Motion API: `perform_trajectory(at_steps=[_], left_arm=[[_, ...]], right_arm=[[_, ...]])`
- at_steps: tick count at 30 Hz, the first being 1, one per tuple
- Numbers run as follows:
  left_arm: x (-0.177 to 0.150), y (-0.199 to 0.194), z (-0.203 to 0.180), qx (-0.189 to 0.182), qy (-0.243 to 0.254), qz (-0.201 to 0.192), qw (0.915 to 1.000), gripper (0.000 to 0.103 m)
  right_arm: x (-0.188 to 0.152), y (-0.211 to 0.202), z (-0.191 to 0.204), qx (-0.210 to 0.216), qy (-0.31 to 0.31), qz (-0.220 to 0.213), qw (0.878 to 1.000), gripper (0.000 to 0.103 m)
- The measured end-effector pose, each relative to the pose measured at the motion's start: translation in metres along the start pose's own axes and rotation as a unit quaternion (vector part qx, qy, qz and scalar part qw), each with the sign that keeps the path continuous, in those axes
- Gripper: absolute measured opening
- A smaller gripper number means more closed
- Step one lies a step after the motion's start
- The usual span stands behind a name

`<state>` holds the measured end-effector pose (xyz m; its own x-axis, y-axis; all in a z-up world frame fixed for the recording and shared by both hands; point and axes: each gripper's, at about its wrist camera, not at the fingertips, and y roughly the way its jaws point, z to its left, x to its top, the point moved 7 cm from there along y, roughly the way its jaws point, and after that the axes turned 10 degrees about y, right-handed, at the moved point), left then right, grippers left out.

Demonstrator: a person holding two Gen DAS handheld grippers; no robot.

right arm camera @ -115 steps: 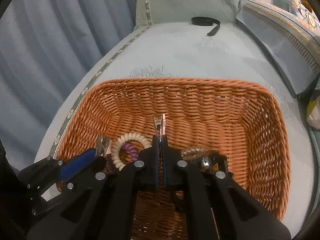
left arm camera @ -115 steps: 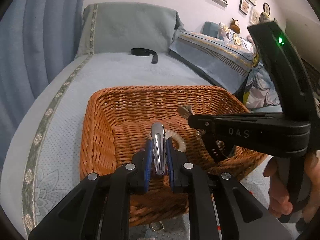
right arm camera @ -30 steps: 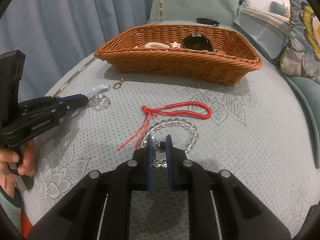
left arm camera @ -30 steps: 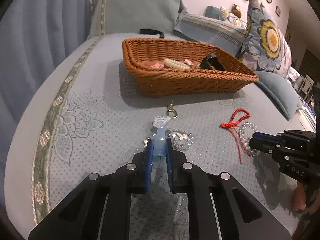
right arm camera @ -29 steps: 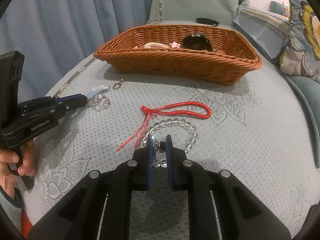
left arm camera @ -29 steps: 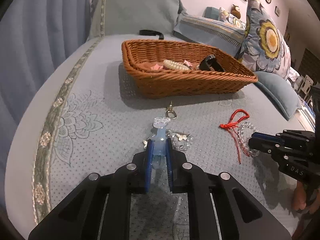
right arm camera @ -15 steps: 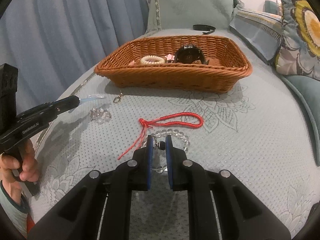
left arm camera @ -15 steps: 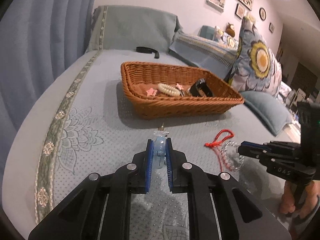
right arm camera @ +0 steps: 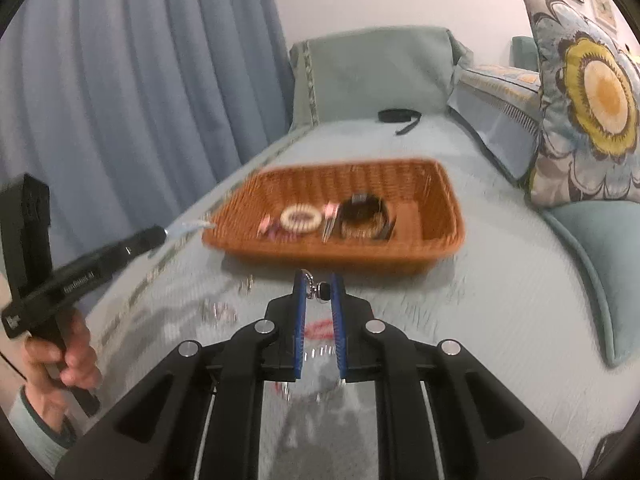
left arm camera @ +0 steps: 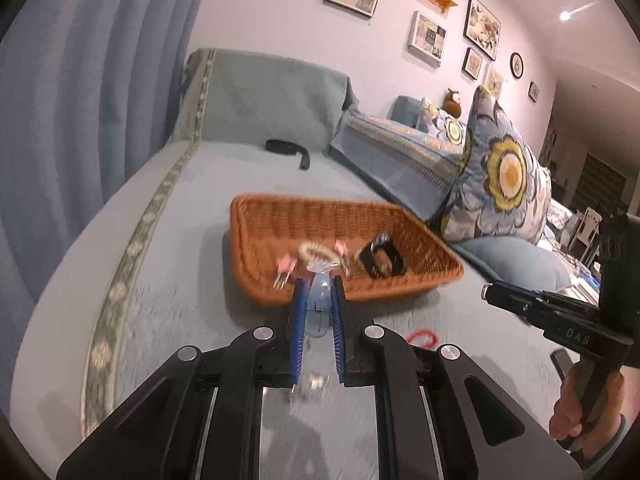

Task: Organize jewelry
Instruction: 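Grasp the clear blue keychain with the left tool while the right tool grasps a small dark charm, then carry the blue keychain and charm into the basket and open both tools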

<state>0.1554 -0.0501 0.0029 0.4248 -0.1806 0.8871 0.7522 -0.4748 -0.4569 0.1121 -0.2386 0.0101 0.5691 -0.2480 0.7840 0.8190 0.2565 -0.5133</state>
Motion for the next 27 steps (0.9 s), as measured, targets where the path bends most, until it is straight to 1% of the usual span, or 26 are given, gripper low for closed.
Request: perform_trajectory(at_steps=[3, 7, 10, 12, 14, 16, 18, 22, 27], left_arm=[[0.015, 0.017, -0.002, 0.003, 0.007, -0.005, 1.0000, 0.010], [0.029, 0.054, 0.003, 0.004, -0.005, -0.006, 1.0000, 0.010], [0.031, 0.080, 0.009, 0.004, -0.011, -0.002, 0.9999, 0.010], [0.029, 0.101, 0.012, 0.009, -0.008, 0.009, 0.9999, 0.010], [0.027, 0.111, 0.014, 0.010, -0.005, 0.011, 0.9999, 0.010], [0.023, 0.119, 0.014, 0.009, -0.003, 0.014, 0.9999, 0.010], [0.018, 0.122, 0.015, 0.008, 0.000, 0.019, 0.9998, 0.010], [0.016, 0.121, 0.015, 0.011, 0.009, 0.022, 0.9996, 0.011], [0.013, 0.121, 0.016, 0.008, 0.006, 0.028, 0.9996, 0.011]], right_arm=[[0.032, 0.019, -0.007, -0.005, -0.002, -0.006, 1.000, 0.010], [0.068, 0.063, -0.007, 0.017, 0.017, 0.025, 0.999, 0.010], [0.084, 0.102, -0.006, 0.020, 0.031, 0.051, 0.998, 0.010], [0.088, 0.128, -0.008, 0.021, 0.042, 0.075, 0.996, 0.010], [0.091, 0.151, -0.013, 0.008, 0.050, 0.091, 0.995, 0.010], [0.091, 0.168, -0.020, -0.007, 0.054, 0.106, 0.993, 0.011], [0.090, 0.181, -0.024, -0.008, 0.056, 0.119, 0.991, 0.011], [0.085, 0.196, -0.028, -0.019, 0.053, 0.136, 0.989, 0.011], [0.084, 0.197, -0.025, -0.029, 0.042, 0.141, 0.989, 0.013]])
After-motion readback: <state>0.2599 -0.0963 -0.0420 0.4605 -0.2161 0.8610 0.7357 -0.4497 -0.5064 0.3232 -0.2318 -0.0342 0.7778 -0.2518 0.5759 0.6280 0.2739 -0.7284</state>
